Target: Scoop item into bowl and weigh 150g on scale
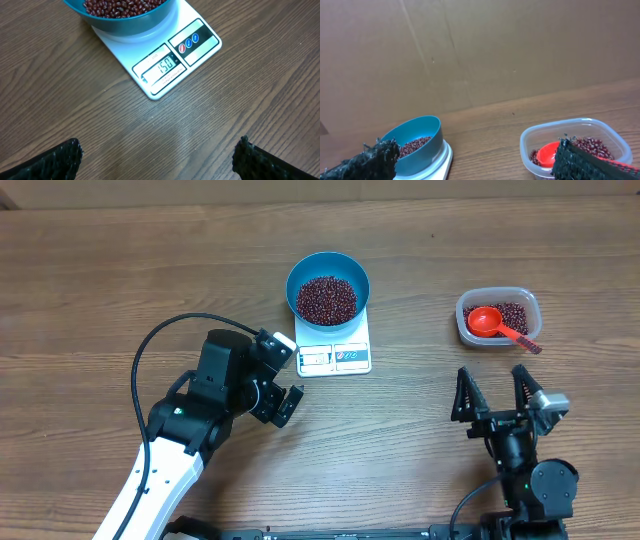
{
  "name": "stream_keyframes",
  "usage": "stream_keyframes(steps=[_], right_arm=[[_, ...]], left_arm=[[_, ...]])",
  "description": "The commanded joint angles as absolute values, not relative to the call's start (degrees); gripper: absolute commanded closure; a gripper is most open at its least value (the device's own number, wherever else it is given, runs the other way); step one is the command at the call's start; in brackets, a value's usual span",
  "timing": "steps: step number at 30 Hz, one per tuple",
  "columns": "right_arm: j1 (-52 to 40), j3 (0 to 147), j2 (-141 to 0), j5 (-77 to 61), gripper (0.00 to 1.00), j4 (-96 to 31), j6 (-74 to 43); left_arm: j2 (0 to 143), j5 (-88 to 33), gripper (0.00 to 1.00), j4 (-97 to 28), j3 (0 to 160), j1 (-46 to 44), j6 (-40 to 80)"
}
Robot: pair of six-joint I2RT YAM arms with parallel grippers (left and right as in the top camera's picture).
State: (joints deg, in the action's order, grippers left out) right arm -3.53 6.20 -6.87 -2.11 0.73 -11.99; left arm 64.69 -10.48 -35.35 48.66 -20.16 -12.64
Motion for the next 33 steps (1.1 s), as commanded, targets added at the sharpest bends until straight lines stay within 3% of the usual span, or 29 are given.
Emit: stream_keyframes(steps=[1, 33], right_arm=[[-4.03, 4.12, -5.13, -1.15, 0.0, 1.28, -12.14], [-4.54, 0.45, -0.16, -1.1, 0.0, -4.8, -12.12]], left_arm=[[64.93, -10.98, 0.01, -35.33, 48.49, -20.27, -13.96], [64.95, -10.98, 0.01, -35.33, 48.49, -20.27, -13.96]])
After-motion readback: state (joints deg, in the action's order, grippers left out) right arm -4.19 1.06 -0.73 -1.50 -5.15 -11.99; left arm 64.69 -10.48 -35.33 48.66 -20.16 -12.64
